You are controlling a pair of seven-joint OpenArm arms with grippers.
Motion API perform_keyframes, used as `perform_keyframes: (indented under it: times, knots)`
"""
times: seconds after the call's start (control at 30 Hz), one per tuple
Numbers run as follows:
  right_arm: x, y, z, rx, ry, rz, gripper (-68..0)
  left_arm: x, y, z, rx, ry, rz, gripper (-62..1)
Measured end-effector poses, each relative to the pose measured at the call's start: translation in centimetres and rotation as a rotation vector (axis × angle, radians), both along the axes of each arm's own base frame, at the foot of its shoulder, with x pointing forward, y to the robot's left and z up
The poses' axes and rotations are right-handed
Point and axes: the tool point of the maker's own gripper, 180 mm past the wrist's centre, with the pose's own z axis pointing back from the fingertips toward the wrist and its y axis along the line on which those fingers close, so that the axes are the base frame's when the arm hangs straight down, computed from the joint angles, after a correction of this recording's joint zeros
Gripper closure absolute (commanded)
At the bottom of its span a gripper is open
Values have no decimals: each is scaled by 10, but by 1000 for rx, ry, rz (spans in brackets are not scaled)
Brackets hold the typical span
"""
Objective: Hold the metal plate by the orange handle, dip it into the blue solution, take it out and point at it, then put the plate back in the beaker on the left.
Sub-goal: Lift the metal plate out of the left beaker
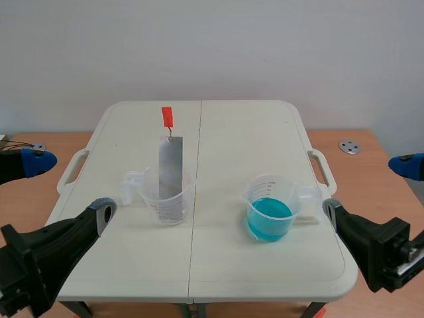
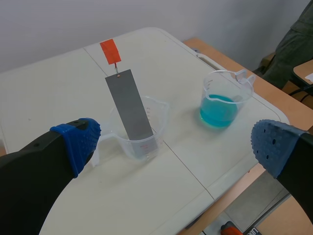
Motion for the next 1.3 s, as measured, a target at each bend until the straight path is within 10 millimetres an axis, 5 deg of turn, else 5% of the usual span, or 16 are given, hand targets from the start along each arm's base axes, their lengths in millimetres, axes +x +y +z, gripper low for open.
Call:
perform_keyframes:
  times: [0.73,0.83,0.93,1.3]
  knots:
    - [4,3,11,26,-53,10,-663,0,0,-1,8,-2,-2,-623]
    - [10,6,16,33,-77,17,-663,0,0,-1,9,-2,-1,-376]
    - [14,14,19,49,-91,35,-663,1,0,0,12,-5,1,-37]
    - [38,45,39,110,-179,109,-663,1,4,-10,81,9,10,-16]
